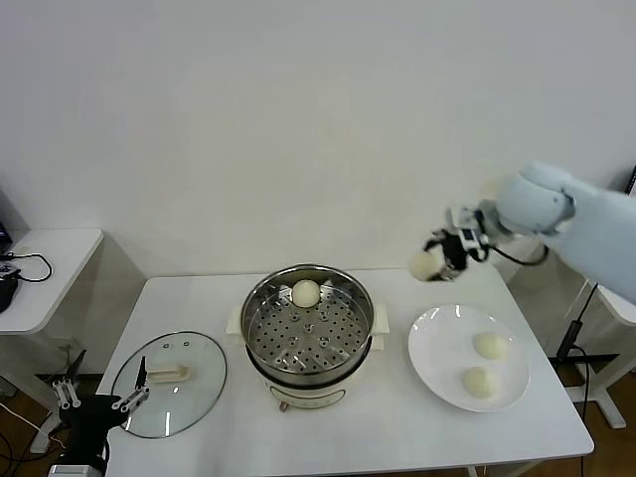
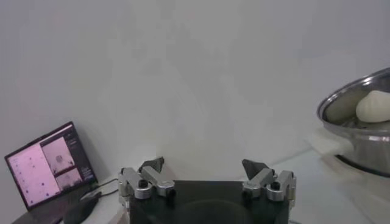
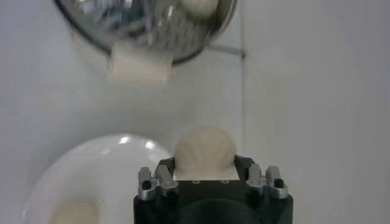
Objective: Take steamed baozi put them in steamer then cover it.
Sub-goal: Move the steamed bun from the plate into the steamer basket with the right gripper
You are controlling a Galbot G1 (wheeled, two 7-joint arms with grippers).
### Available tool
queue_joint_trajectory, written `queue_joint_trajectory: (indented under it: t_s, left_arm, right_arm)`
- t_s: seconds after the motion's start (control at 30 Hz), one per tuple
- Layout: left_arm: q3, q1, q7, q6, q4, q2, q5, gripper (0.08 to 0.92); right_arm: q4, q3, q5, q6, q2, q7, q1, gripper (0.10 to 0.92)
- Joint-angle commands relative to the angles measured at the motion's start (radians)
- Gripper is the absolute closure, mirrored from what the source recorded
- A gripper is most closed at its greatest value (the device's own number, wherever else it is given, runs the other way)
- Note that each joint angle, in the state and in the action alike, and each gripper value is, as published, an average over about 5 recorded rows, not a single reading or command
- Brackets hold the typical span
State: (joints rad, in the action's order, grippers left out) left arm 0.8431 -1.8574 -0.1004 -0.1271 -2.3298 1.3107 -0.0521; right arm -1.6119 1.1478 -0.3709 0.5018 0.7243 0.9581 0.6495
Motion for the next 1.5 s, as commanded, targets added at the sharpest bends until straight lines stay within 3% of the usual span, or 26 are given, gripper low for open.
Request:
queue_joint_trajectory:
  t_s: [0.03, 0.23, 0.57, 1.17, 1.5]
  left_arm:
    - [0.0, 0.002, 0.001, -0.001, -0.004, 0.0, 0.0, 0.177]
    - [0.014, 0.008, 0.004, -0.011, -0.018, 0.006, 0.005, 0.177]
    - [0.039, 0.008, 0.006, -0.017, -0.035, 0.01, 0.016, 0.177]
    - [0.054, 0.001, 0.004, -0.014, -0.044, 0.014, 0.023, 0.177]
    - [0.048, 0.0, 0.004, -0.015, -0.049, 0.016, 0.022, 0.177]
  right_arm:
    - [-0.008, 0.091, -0.226, 0.135, 0.306, -0.094, 0.09, 0.397]
    - [0.081, 0.092, -0.227, 0.183, 0.473, -0.145, -0.045, 0.397]
    - [0.257, 0.091, -0.163, 0.195, 0.619, -0.182, -0.198, 0.397]
    - [0.364, 0.081, -0.129, 0.188, 0.682, -0.211, -0.261, 0.397]
    - [0.238, 0.078, -0.118, 0.146, 0.539, -0.049, -0.079, 0.217]
